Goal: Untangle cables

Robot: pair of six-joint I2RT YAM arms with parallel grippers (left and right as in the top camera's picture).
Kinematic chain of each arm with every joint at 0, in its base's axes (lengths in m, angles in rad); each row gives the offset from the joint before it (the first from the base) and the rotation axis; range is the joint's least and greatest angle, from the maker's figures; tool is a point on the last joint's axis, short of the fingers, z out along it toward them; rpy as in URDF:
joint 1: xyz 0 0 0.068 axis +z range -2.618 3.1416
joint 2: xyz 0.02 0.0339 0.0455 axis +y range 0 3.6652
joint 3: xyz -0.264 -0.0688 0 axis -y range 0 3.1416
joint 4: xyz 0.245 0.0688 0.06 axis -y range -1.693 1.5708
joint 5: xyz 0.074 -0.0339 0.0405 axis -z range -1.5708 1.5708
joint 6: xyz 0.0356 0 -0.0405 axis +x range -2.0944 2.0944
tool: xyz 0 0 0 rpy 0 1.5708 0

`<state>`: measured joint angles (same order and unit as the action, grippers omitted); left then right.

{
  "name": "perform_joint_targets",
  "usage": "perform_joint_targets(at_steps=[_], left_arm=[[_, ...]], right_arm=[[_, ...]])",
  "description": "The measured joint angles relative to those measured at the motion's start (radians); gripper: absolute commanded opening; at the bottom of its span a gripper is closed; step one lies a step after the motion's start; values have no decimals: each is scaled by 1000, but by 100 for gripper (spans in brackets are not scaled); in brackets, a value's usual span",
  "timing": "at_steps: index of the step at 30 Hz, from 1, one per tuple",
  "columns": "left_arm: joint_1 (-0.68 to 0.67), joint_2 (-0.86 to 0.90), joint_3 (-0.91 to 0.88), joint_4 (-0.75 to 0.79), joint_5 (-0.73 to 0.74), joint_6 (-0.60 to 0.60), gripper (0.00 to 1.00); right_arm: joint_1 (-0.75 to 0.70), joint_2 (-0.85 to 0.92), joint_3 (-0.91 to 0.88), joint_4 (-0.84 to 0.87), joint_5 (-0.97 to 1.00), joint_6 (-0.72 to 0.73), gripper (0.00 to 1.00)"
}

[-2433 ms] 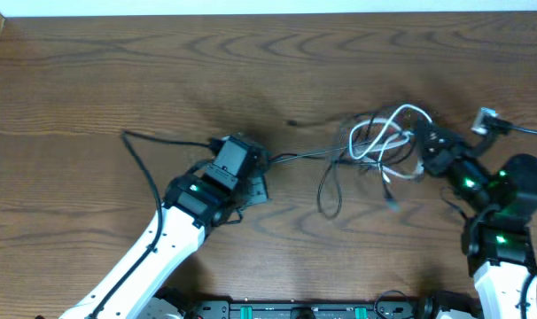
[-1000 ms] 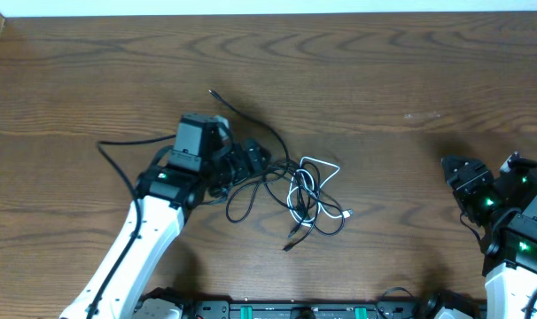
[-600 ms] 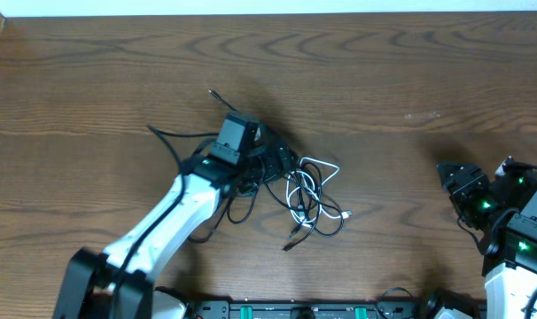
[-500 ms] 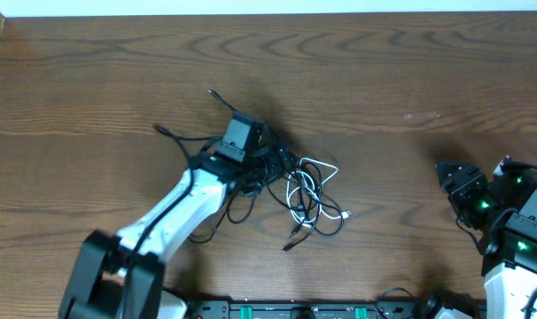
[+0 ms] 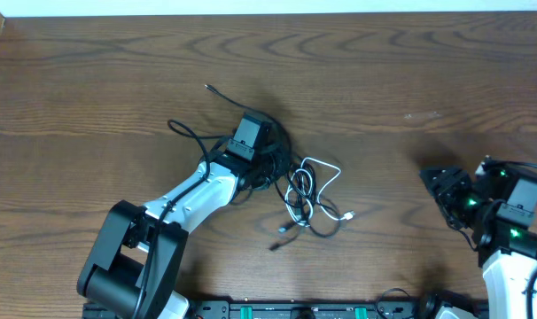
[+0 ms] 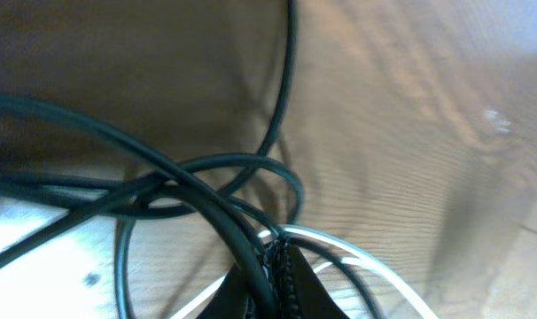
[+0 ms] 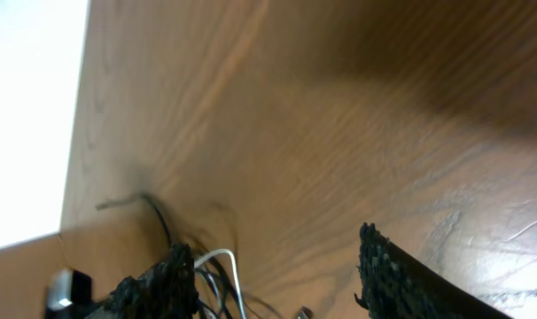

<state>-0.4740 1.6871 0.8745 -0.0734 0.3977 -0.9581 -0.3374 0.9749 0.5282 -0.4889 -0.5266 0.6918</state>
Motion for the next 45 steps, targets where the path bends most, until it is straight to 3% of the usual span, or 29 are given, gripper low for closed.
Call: perform_joint_targets(at_steps=[7, 17, 22, 30, 36, 45], left_arm=[[37, -1, 0, 129, 179, 135, 8], [66, -80, 0, 128, 471, 364, 8], [66, -116, 0, 128, 563, 446, 8], [66, -117, 0, 124, 603, 486, 8], [66, -117, 0, 110, 608, 493, 8], [66, -117, 0, 26, 580, 512, 8]], right_arm=[[92, 51, 0, 1, -51, -49, 61], [200, 53, 0, 43, -324, -381, 66], [229, 53, 0, 100, -377, -459, 65], [321, 72, 0, 255, -354, -492, 59], [428, 143, 0, 266, -292, -512, 50], [536, 269, 0, 273, -156, -529, 49]])
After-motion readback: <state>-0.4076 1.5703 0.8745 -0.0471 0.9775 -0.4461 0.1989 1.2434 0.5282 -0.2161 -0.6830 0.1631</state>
